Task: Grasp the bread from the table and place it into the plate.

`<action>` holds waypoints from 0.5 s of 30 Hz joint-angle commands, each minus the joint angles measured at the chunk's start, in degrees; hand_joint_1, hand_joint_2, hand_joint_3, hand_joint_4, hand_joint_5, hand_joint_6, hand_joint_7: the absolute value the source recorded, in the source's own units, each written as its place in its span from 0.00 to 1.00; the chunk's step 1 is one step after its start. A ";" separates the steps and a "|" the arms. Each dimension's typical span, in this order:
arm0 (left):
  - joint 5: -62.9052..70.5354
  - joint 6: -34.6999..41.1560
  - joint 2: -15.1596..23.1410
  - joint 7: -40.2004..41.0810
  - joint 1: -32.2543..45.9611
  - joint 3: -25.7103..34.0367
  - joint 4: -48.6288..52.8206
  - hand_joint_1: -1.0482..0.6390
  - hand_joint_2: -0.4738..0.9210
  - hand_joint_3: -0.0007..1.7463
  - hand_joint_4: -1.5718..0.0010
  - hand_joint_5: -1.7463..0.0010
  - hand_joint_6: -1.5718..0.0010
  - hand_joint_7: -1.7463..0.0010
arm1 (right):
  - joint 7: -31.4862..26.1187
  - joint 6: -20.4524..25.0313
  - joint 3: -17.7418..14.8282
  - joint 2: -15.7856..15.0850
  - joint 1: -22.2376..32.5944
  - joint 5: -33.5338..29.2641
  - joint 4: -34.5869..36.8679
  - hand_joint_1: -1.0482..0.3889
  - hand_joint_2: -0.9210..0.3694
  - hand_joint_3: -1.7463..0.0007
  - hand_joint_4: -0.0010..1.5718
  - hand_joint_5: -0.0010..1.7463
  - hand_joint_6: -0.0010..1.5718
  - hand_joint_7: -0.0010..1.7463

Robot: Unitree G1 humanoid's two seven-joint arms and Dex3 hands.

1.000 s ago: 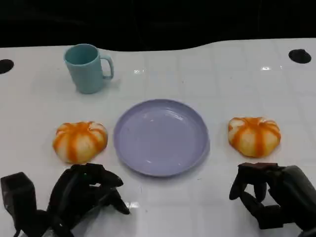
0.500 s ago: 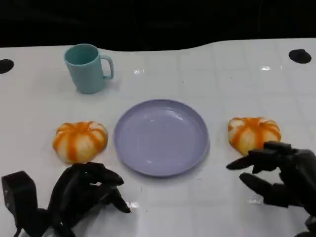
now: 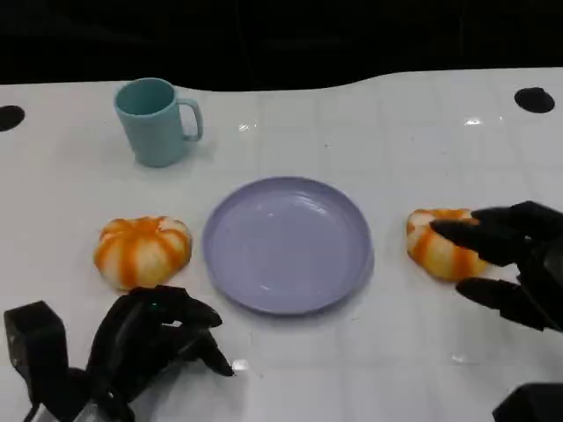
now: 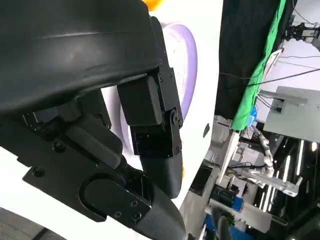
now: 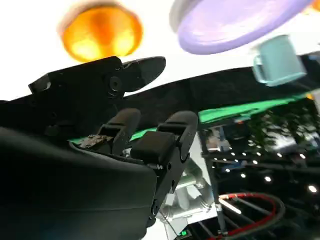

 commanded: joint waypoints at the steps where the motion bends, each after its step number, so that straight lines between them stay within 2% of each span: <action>1: 0.30 -0.41 0.71 -0.17 0.01 0.07 0.11 0.00 0.85 0.00 0.00 0.66 0.00 0.88 | 4.30 5.37 0.13 -1.81 0.25 -1.18 -3.68 0.41 0.05 1.00 0.19 0.09 0.28 0.00; 3: 0.51 -0.75 0.81 -0.14 0.00 0.01 0.36 0.00 0.86 0.00 0.00 0.66 0.00 0.88 | 6.32 7.31 0.64 -2.12 -0.29 -1.60 -4.37 0.41 0.04 1.00 0.14 0.07 0.23 0.00; 8: 0.43 -1.38 0.73 -0.43 -0.09 0.11 0.72 0.00 0.86 0.00 0.00 0.67 0.00 0.88 | 9.72 10.94 2.42 -2.62 -2.40 -2.83 -4.20 0.39 0.05 1.00 0.10 0.05 0.18 0.00; 12: 0.46 -1.12 0.77 -0.13 0.01 0.09 0.49 0.00 0.86 0.00 0.00 0.67 0.00 0.88 | 11.33 13.91 4.94 -2.58 -4.87 -5.33 -2.30 0.36 0.06 1.00 0.09 0.05 0.17 0.00; 15: 0.56 -0.70 0.75 0.23 0.26 -0.03 -0.06 0.00 0.86 0.00 0.00 0.66 0.00 0.88 | 11.18 14.43 6.65 -2.48 -6.94 -5.90 0.60 0.37 0.07 1.00 0.10 0.06 0.17 0.00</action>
